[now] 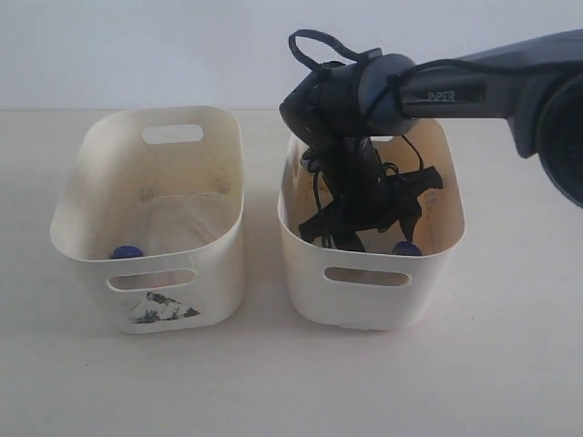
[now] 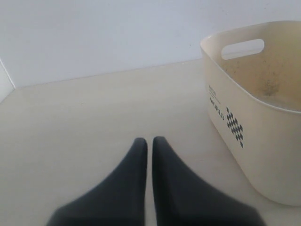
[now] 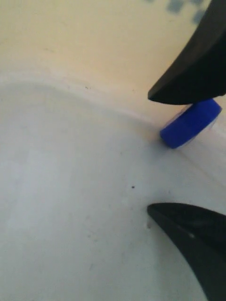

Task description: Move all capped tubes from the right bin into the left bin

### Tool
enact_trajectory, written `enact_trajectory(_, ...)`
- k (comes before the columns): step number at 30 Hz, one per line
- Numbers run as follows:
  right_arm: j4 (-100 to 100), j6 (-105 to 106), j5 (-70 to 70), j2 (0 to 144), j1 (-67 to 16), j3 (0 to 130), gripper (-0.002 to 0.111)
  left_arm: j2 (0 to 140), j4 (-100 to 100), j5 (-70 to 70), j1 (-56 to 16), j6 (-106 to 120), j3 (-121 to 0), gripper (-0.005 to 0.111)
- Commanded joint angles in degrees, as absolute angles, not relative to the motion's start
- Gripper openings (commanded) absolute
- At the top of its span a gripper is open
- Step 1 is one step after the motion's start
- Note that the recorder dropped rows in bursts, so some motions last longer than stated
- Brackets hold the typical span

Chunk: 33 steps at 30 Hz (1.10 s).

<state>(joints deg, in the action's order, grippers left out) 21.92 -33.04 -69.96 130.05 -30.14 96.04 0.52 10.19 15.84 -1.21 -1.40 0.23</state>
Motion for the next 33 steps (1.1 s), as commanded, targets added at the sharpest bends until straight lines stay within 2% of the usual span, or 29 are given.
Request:
enact_trajectory(1,21.5,-32.6,-70.0,132.5,-29.7,95.9,0.058,0.4,10.1,15.0,-1.1,-2.1,0.0,0.004)
enact_trajectory(10,21.5,-29.4,-70.0,134.2,-29.7,95.9,0.056,0.4,10.1,15.0,-1.1,-2.1,0.0,0.004)
enact_trajectory(12,21.5,-29.4,-70.0,134.3,-29.7,95.9,0.044,0.4,10.1,15.0,-1.1,-2.1,0.0,0.004)
enact_trajectory(17,21.5,-28.3,-70.0,134.4,-29.7,95.9,0.001,0.4,10.1,15.0,-1.1,-2.1,0.0,0.004)
enact_trajectory(18,21.5,-28.0,-70.0,134.4,-29.7,96.1,0.0,0.4,10.1,15.0,-1.1,-2.1,0.0,0.004)
enact_trajectory(23,21.9,-28.0,-70.0,133.5,-29.7,96.1,0.008,0.4,10.1,15.0,-1.1,-2.1,0.0,0.004)
enact_trajectory(29,22.2,-27.9,-70.0,129.2,-29.7,96.1,0.024,0.4,10.1,15.0,-1.1,-2.1,0.0,0.004)
enact_trajectory(32,24.2,-27.9,-70.0,126.8,-29.7,96.1,0.041,0.4,10.1,15.0,-1.1,-2.1,0.0,0.004)
enact_trajectory(33,25.3,-27.9,-70.0,126.3,-29.7,96.1,0.05,0.4,10.1,15.0,-1.1,-2.1,0.0,0.004)
